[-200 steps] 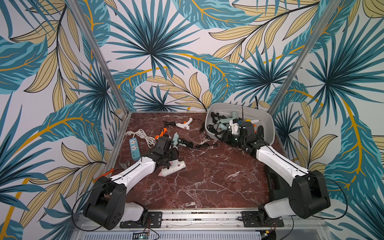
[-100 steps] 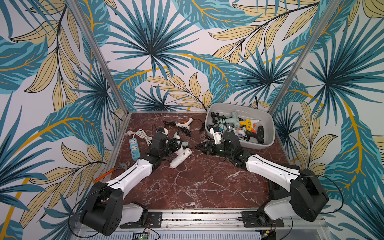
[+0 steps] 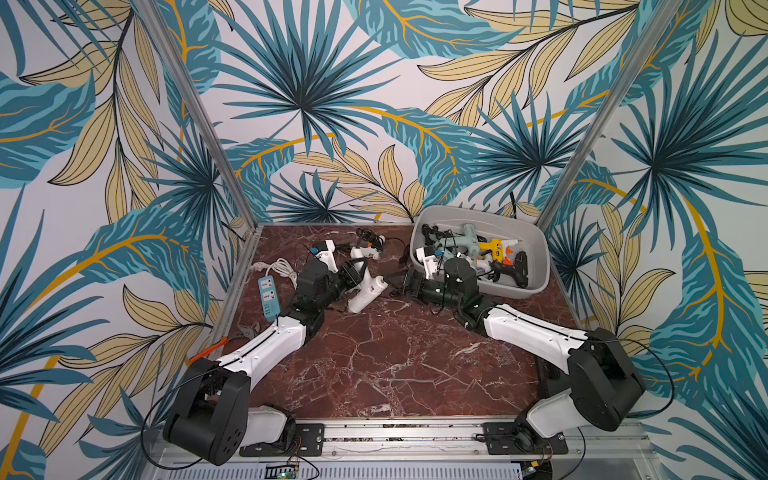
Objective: Put the hot melt glue gun into the storage box
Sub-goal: Pick up the hot melt adhesive gun from the center of the board.
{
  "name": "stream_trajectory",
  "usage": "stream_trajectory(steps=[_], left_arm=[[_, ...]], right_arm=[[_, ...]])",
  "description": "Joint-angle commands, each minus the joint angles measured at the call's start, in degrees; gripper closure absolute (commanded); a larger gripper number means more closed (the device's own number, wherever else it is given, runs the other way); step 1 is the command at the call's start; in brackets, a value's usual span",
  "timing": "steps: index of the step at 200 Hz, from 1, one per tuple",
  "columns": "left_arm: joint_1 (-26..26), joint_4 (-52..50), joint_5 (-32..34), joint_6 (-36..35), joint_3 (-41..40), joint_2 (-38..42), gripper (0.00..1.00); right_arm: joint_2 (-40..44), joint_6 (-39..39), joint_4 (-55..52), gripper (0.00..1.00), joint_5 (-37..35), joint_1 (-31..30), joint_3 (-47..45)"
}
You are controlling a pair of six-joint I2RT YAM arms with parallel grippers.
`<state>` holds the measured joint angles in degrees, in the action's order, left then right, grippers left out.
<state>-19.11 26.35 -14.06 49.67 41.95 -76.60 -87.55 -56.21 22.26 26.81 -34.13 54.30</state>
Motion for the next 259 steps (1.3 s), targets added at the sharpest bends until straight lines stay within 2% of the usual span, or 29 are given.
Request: stream_trajectory(steps=[1,39,90,150,239,259], left_arm=[[0.42,15.11,0.15,-6.51,-0.43,-0.62,1.00],[0.78,38.33,-1.11,-12.98,-4.85,-6.34,1.00],[0.91,47.99,-9.70,-17.69,-2.26,-12.94,1.00],[0.93,53.45,-18.05,-17.94,2.95,-18.87,1.00],[0.94,54.69,-27.29,-20.73,4.72,-19.82,1.00],[0.92,54.69,-28.91,-21.10,5.33,-20.05,1.00]], right_arm=[[-0.86,-5.64,-1.70,0.07,2.16,-0.28,2.73],[-0.86,-9.94,0.79,0.07,3.68,0.87,2.65],[-4.11,-15.94,6.78,0.10,10.12,3.91,3.06],[-7.92,-16.54,6.85,0.17,17.20,5.39,6.82],[-12.76,-22.09,14.60,0.30,22.05,5.97,7.79],[-13.51,-22.70,15.37,0.36,22.65,6.00,7.94]])
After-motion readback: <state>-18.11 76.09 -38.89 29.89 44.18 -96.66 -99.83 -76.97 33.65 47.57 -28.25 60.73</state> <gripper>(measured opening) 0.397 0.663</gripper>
